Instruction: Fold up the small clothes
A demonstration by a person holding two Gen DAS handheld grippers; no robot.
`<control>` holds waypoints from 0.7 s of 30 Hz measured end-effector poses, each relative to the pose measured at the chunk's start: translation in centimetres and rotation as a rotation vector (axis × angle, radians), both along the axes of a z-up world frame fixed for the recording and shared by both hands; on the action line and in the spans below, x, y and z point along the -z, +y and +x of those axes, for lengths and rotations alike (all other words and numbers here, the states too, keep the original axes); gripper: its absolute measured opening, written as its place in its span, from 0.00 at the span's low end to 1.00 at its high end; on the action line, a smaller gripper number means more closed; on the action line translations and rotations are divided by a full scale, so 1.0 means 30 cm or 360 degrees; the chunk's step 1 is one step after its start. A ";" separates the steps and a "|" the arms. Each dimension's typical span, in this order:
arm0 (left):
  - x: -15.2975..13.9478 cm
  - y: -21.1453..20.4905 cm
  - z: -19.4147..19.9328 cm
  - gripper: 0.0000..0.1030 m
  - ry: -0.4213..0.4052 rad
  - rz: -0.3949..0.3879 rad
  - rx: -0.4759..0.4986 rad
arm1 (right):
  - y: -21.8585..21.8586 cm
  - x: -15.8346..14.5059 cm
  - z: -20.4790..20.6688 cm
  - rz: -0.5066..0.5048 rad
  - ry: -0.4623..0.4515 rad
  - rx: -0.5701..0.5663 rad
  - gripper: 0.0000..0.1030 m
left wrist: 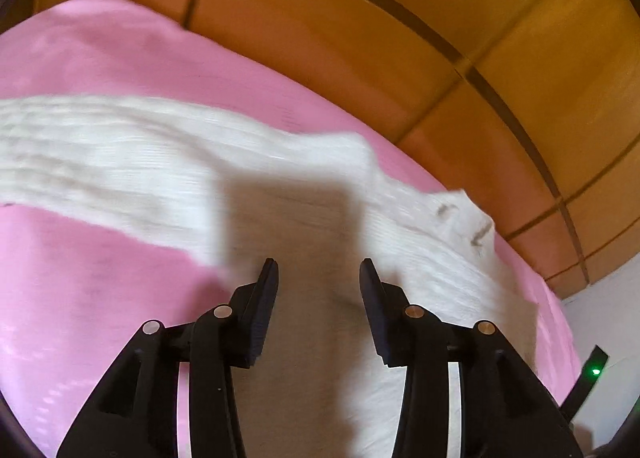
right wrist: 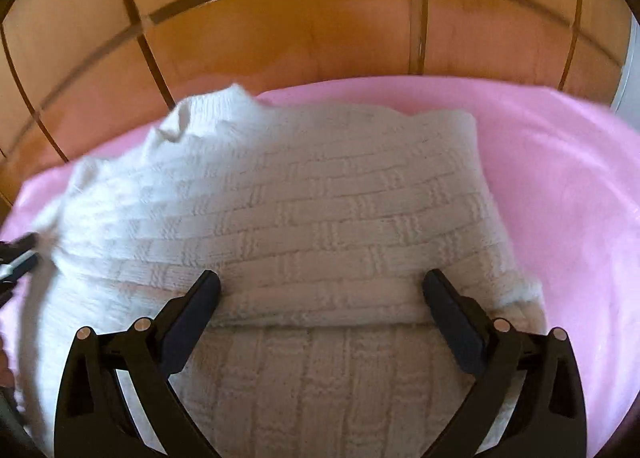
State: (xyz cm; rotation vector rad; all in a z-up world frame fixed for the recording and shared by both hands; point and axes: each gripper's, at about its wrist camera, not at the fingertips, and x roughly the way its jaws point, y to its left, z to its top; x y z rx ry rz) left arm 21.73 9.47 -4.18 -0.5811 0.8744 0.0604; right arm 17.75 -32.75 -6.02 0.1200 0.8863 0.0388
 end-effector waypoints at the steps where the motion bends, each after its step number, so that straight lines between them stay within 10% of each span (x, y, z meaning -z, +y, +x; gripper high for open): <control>1: -0.007 0.042 -0.031 0.40 -0.0012 0.0015 -0.0037 | 0.003 0.002 0.002 -0.0017 0.0001 0.0003 0.98; 21: 0.069 0.947 -0.483 0.40 -0.0119 -0.0512 -0.1183 | 0.053 0.009 -0.008 -0.0200 -0.0036 0.0030 0.98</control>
